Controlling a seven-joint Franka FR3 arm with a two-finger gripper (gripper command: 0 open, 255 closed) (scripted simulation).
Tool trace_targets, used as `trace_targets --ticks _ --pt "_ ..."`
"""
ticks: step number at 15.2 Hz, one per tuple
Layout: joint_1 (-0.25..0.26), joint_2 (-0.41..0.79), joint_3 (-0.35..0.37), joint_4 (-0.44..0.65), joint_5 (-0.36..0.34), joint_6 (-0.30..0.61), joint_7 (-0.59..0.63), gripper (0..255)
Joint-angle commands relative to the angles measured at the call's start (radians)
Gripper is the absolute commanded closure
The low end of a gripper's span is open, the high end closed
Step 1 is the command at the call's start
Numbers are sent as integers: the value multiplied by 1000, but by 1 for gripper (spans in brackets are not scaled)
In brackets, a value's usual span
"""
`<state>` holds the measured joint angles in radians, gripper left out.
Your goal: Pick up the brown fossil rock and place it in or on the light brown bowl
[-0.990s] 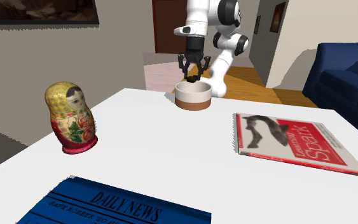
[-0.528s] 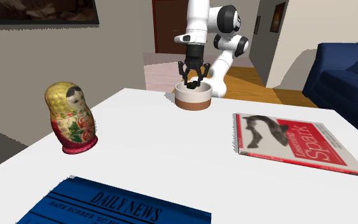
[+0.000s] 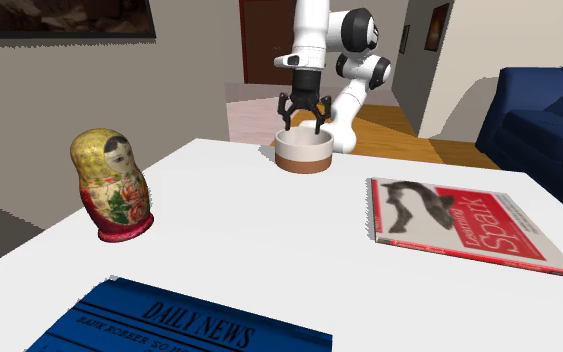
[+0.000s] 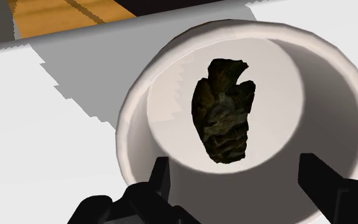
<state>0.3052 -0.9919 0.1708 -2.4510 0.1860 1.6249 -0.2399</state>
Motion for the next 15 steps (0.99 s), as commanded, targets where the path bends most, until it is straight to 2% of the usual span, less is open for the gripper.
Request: trace_targets --ticks 1,3,7,15 --pt "0 0 0 0 0 0 0 0" --pt "0 0 0 0 0 0 0 0" --pt "-6 34 -19 147 -17 -114 5 0" --pt "-6 34 -19 147 -17 -114 5 0"
